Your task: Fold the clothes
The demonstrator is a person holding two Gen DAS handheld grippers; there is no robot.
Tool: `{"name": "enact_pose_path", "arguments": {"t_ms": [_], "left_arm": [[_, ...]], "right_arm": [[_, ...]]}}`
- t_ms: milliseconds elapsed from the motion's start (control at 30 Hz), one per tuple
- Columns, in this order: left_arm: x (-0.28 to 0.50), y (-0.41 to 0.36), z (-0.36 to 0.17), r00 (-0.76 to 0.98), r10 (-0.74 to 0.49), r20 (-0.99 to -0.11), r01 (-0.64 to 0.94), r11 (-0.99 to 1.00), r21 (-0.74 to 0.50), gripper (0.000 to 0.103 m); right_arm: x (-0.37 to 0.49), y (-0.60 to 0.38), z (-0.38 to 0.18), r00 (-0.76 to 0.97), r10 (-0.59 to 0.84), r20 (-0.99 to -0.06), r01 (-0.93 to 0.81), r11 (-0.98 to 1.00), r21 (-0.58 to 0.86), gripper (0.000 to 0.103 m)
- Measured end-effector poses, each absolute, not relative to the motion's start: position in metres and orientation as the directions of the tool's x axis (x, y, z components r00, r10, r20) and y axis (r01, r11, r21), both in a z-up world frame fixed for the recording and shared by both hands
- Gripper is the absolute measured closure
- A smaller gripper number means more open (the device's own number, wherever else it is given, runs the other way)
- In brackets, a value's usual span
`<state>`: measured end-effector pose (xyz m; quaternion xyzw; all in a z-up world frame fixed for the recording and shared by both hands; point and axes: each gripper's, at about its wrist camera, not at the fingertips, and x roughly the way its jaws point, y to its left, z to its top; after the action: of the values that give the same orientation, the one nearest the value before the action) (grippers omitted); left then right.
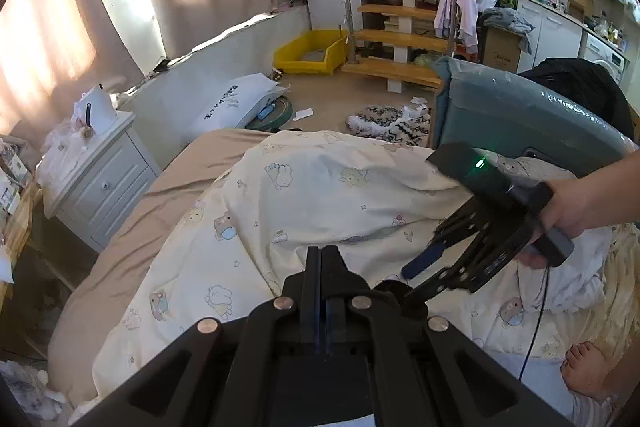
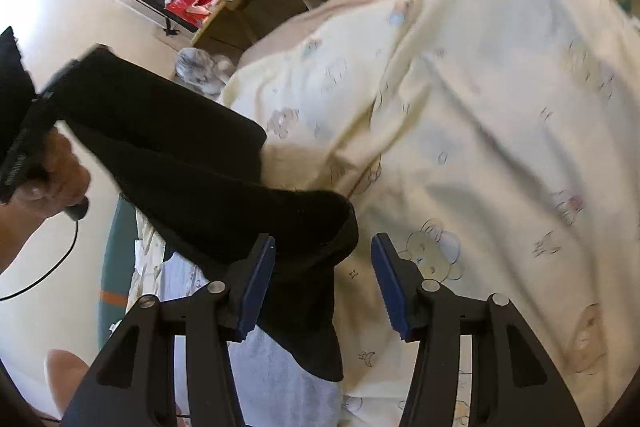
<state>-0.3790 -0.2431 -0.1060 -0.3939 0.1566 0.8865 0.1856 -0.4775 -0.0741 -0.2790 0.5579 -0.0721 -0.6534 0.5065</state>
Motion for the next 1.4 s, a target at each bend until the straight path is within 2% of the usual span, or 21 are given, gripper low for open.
{"name": "enact_pose_path", "arguments": {"t_ms": [100,267,467,600,733,867,933,967,1033,1067,1200,1400], "left_arm": [[-0.379,-0.246,-0.107,-0.623,0.192,-0.758,-0.442,-0.886,0.138,0.102],[-0.379,-0.254,-0.108,-0.629,0.168,-0.759,-0.419,-0.896,0.150,0.102],[-0.404,-0.275,-0.123,-0.608,0.032,-0.794,-0.290,-0.939,0.184,0.102],[-0.435,-0.296,-0.130,-0.583,0.003,-0.813,-0.167,-0.979,0.116,0.102],[-0.450,-0.286,-0.140,-0.569,0.020,-0.822,-0.199,-0.973,0.114,0.102],[-0.449,-0.264,-0.138,-0.582,0.062,-0.811,-0.278,-0.952,0.127,0.102],[-0.445,-0.256,-0.134,-0.590,0.096,-0.802,-0.310,-0.944,0.116,0.102],[-0.441,-0.253,-0.130,-0.599,0.129,-0.790,-0.333,-0.938,0.099,0.102],[-0.432,-0.247,-0.122,-0.617,0.172,-0.768,-0.372,-0.924,0.093,0.102],[-0.428,-0.245,-0.120,-0.618,0.186,-0.764,-0.386,-0.918,0.089,0.102],[-0.416,-0.244,-0.115,-0.618,0.197,-0.761,-0.413,-0.905,0.101,0.102],[-0.409,-0.250,-0.110,-0.618,0.202,-0.760,-0.413,-0.906,0.095,0.102]], "right_arm": [[-0.476,-0.076,-0.285,0.106,-0.757,-0.645,0.569,-0.485,0.663,0.102],[-0.479,-0.065,-0.244,0.017,-0.795,-0.606,0.603,-0.475,0.641,0.102],[-0.502,-0.045,-0.194,-0.106,-0.765,-0.635,0.630,-0.546,0.553,0.102],[-0.520,-0.028,-0.165,-0.182,-0.734,-0.655,0.626,-0.600,0.498,0.103],[-0.511,-0.035,-0.173,-0.124,-0.738,-0.663,0.659,-0.561,0.502,0.102],[-0.494,-0.053,-0.191,0.006,-0.790,-0.613,0.693,-0.439,0.572,0.097],[-0.497,-0.057,-0.216,0.053,-0.815,-0.576,0.625,-0.423,0.656,0.069],[-0.502,-0.057,-0.233,0.069,-0.834,-0.548,0.561,-0.422,0.712,0.063],[-0.508,-0.053,-0.261,0.082,-0.872,-0.482,0.441,-0.402,0.803,0.014],[-0.510,-0.050,-0.275,0.084,-0.891,-0.447,0.378,-0.386,0.841,0.011],[-0.513,-0.040,-0.320,0.051,-0.947,-0.317,0.183,-0.304,0.935,0.011],[-0.512,-0.073,-0.335,0.076,-0.965,-0.252,0.157,-0.238,0.958,0.011]]}}
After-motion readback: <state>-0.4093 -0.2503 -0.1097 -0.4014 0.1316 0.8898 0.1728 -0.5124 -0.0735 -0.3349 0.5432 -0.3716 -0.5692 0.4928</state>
